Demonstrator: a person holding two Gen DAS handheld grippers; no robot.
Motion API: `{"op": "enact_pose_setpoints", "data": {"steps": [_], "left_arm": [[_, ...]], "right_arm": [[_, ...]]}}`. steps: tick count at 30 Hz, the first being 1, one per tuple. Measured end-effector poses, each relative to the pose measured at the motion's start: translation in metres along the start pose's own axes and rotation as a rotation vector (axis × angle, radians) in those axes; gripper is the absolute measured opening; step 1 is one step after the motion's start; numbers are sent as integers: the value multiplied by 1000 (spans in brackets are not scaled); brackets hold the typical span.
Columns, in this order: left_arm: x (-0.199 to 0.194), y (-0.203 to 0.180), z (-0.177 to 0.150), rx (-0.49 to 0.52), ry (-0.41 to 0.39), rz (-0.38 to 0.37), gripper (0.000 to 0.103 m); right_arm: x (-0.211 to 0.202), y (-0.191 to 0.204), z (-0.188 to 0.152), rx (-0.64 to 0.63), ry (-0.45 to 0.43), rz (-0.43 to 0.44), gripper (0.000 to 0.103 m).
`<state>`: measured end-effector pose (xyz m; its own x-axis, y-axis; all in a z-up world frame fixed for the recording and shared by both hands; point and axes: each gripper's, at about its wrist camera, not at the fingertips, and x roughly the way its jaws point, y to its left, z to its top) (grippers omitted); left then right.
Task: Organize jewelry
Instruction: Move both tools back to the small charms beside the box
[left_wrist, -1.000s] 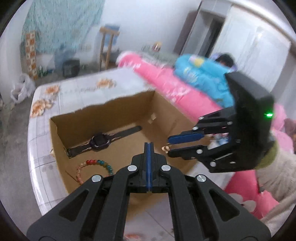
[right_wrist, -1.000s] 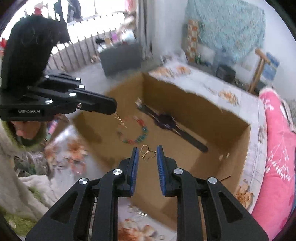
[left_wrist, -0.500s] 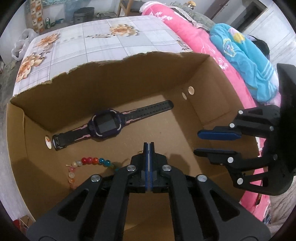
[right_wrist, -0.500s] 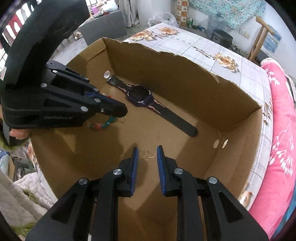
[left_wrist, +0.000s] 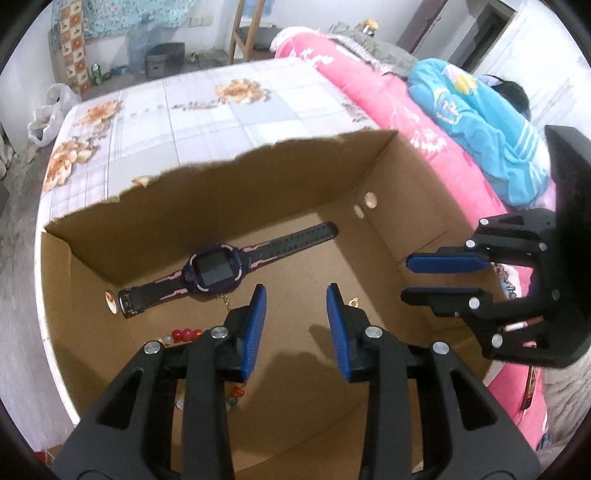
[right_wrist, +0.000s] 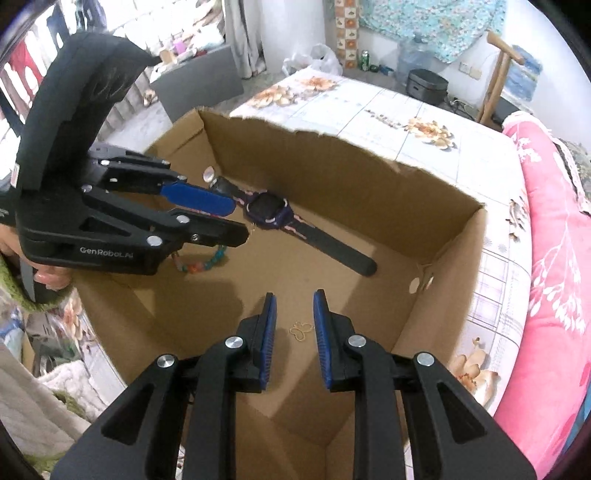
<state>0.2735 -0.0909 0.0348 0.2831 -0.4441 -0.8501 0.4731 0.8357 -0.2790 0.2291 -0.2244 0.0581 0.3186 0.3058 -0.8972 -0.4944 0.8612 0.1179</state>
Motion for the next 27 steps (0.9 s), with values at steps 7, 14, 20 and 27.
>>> {"op": "enact_pose_setpoints", "data": {"steps": [7, 14, 20, 27], "left_arm": [[-57, -24, -25, 70, -157, -30, 33], [-115, -50, -94, 137, -302, -123, 41], [-115, -54, -160, 111, -315, -164, 43], [-57, -71, -209, 151, -202, -81, 43]], "right_arm": [[-43, 2, -18, 58, -126, 50, 21], [-87, 28, -71, 118, -278, 130, 21], [-91, 44, -142, 230, -343, 100, 21], [-56, 52, -209, 418, -270, 24, 21]]}}
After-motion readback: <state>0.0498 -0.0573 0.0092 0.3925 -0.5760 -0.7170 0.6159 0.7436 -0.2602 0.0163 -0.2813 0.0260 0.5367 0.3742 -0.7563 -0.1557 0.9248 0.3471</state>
